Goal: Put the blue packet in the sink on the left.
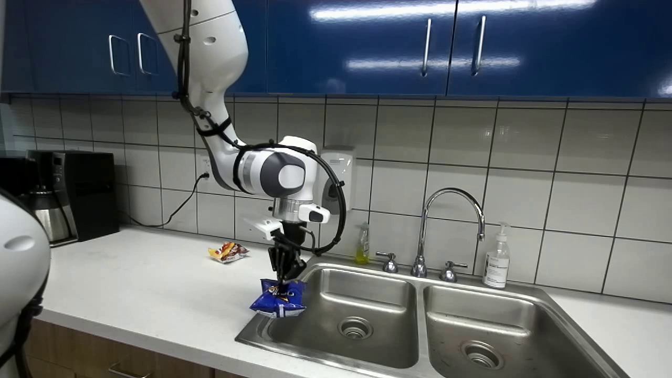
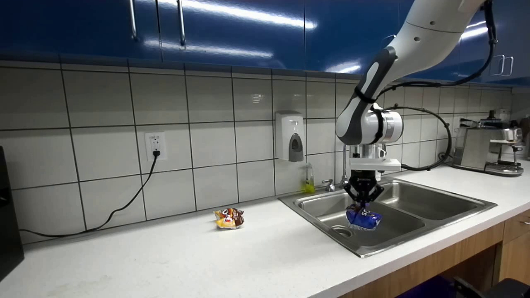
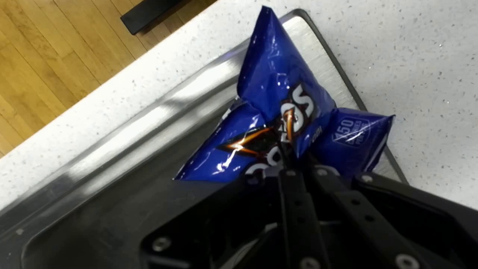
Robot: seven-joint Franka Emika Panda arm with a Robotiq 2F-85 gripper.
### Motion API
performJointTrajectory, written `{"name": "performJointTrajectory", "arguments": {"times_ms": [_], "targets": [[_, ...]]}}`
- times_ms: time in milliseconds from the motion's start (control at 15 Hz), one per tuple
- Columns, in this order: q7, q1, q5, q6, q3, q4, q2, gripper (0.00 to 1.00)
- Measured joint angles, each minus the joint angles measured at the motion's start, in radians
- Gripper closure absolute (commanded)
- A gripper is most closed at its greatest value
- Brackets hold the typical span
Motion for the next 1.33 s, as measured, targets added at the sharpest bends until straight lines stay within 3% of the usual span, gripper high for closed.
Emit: {"name": "performJointTrajectory", "arguments": {"times_ms": [1333], "targets": [[0.005, -0.044, 0.009, 0.063, -0.038, 0.321, 0.387, 1.00]]}}
